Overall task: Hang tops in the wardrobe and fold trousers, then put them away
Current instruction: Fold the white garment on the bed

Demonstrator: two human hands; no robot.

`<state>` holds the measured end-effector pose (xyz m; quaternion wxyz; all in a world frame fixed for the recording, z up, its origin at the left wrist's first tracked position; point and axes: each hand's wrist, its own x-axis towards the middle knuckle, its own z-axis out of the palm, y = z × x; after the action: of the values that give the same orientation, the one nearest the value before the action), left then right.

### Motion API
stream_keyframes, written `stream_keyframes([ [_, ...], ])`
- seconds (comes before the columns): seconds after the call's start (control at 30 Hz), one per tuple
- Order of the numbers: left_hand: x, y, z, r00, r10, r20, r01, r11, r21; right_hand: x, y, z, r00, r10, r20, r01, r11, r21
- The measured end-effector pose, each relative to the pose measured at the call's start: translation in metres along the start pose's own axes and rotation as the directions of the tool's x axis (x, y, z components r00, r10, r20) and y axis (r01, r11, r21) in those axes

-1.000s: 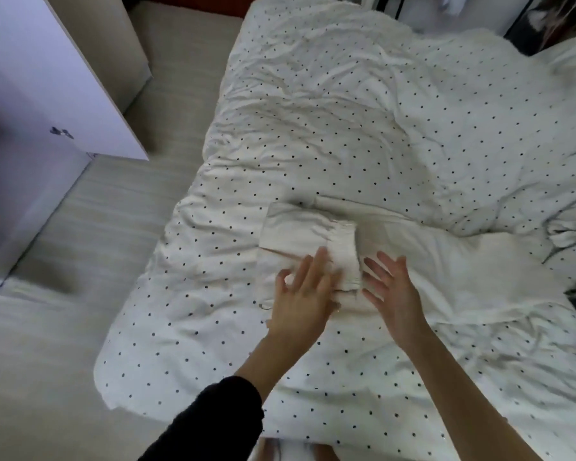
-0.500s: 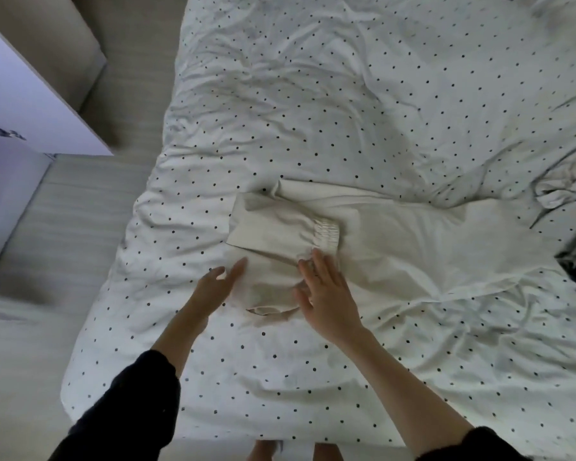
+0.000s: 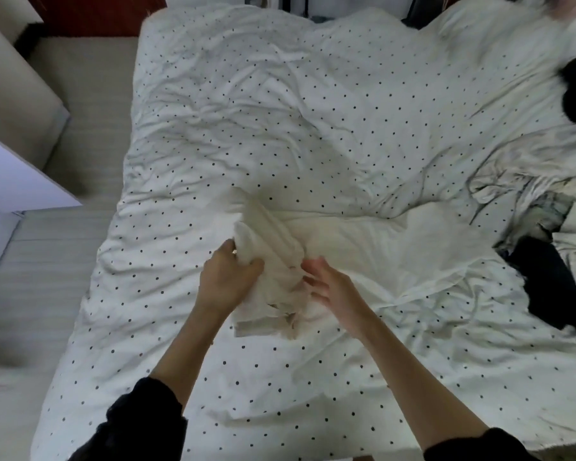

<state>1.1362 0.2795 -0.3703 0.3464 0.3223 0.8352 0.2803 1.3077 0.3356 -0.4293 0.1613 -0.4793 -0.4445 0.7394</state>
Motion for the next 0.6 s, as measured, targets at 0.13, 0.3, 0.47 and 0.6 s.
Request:
stream_keyframes([
  [0.13, -0.018, 0.057, 0.059, 0.976, 0.114, 0.184, -0.138, 0.983, 0.124, -0.007, -0.025, -0.065, 1.0, -0.006, -0.002, 0.006, 0.991, 0.134],
  [0.3, -0.023, 0.091, 0.137, 0.944, 0.181, 0.277, -0.201, 0.979, 0.045, 0.0, -0.034, -0.145, 0.995, -0.008, 0.103, 0.001, 0.997, 0.072],
  [0.47, -0.016, 0.053, 0.148, 0.992, 0.064, -0.111, -0.063, 0.998, 0.016, 0.018, -0.011, -0.176, 0.996, -0.03, 0.079, 0.036, 0.996, -0.076],
  [0.6, -0.015, 0.015, 0.136, 0.973, -0.033, -0.227, 0.048, 0.997, 0.062, 0.034, -0.003, -0.175, 0.96, -0.148, -0.239, 0.019, 0.882, -0.471],
])
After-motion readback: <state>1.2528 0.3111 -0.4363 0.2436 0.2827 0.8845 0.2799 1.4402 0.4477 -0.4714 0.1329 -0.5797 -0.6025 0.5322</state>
